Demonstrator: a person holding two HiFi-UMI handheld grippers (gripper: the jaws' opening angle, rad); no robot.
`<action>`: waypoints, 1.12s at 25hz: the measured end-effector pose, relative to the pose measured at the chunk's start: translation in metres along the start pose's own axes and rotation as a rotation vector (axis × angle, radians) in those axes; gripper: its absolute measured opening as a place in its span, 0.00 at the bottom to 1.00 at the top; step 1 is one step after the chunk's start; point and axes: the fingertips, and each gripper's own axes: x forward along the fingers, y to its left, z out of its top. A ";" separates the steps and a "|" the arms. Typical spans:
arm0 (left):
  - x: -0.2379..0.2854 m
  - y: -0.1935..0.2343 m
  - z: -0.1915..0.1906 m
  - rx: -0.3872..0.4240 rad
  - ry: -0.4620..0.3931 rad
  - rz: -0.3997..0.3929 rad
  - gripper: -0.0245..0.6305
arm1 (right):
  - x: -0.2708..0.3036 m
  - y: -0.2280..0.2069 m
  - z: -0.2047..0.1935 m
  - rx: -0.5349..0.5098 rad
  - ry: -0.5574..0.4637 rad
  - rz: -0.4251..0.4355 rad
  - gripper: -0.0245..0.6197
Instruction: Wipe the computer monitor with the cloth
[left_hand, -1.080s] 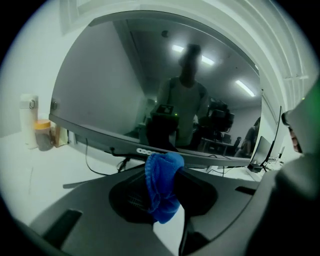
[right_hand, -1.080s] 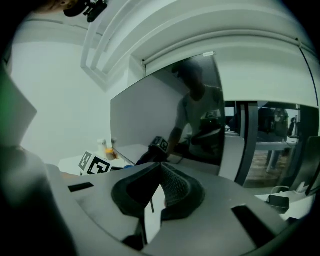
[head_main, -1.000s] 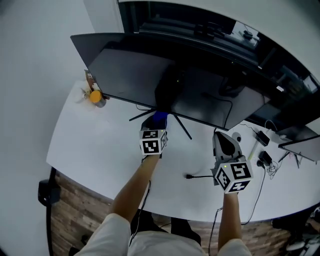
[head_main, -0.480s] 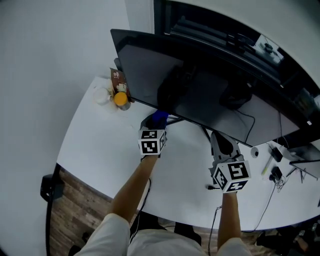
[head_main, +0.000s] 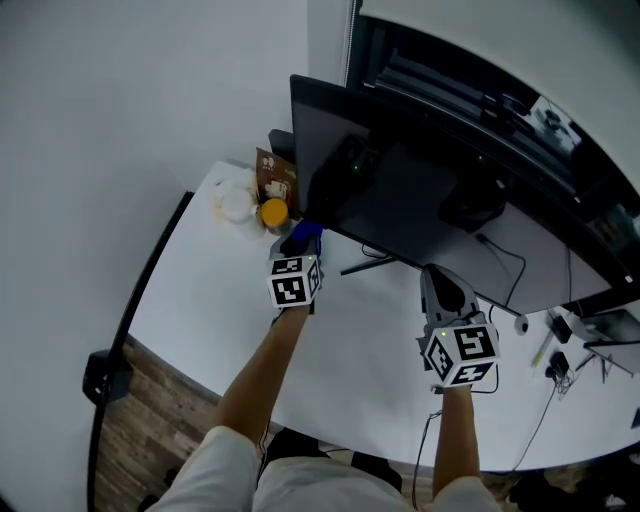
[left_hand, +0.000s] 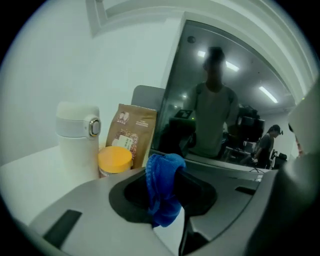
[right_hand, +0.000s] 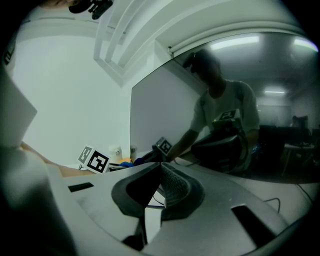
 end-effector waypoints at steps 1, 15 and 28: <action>-0.001 0.008 0.002 -0.017 -0.004 0.003 0.22 | 0.002 0.003 0.003 -0.002 -0.001 -0.001 0.06; -0.018 0.037 0.058 -0.016 -0.127 -0.034 0.22 | 0.014 0.021 0.025 -0.016 -0.017 -0.011 0.06; -0.063 0.007 0.199 0.061 -0.358 -0.130 0.22 | -0.020 0.011 0.095 -0.049 -0.113 -0.020 0.06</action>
